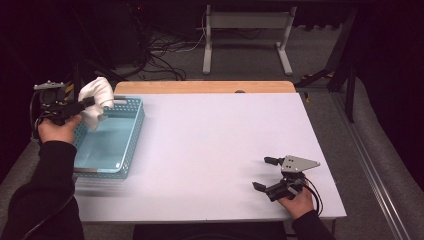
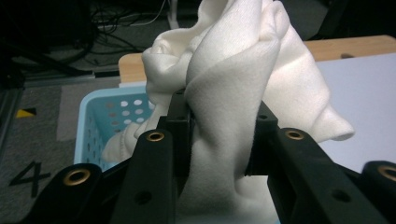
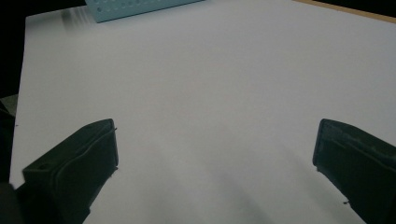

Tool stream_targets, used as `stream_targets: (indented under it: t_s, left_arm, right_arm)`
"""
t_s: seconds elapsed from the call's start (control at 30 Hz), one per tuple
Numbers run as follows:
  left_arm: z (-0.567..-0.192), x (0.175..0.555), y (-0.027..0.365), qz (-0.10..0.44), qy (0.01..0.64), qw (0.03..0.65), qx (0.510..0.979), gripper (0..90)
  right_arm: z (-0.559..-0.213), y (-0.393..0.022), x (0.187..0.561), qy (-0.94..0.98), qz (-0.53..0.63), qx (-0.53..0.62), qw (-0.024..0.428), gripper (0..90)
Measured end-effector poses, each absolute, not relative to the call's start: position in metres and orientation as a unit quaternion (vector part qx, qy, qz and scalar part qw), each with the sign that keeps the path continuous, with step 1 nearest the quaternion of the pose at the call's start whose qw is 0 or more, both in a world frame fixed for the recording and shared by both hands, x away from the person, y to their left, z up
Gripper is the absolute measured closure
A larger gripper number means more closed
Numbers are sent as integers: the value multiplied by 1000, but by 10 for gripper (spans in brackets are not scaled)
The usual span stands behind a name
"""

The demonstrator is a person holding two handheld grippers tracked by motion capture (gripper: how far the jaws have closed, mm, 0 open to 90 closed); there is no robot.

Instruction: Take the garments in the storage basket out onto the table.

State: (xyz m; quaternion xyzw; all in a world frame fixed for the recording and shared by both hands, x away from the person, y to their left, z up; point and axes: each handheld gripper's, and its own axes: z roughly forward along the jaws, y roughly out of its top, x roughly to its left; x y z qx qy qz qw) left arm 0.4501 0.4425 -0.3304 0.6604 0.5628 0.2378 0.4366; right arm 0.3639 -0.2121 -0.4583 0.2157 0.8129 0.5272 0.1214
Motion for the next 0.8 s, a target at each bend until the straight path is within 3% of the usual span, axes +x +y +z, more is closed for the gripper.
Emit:
stream_targets:
  t_s: [0.27, 0.8]
  left_arm:
    - [-323, 437, 430, 256, 540, 469, 651, 698]
    - [-306, 416, 394, 238, 480, 525, 661, 697]
  right_arm:
    - [-458, -212, 364, 813, 527, 216, 121, 8]
    - [-458, -212, 364, 813, 527, 215, 121, 8]
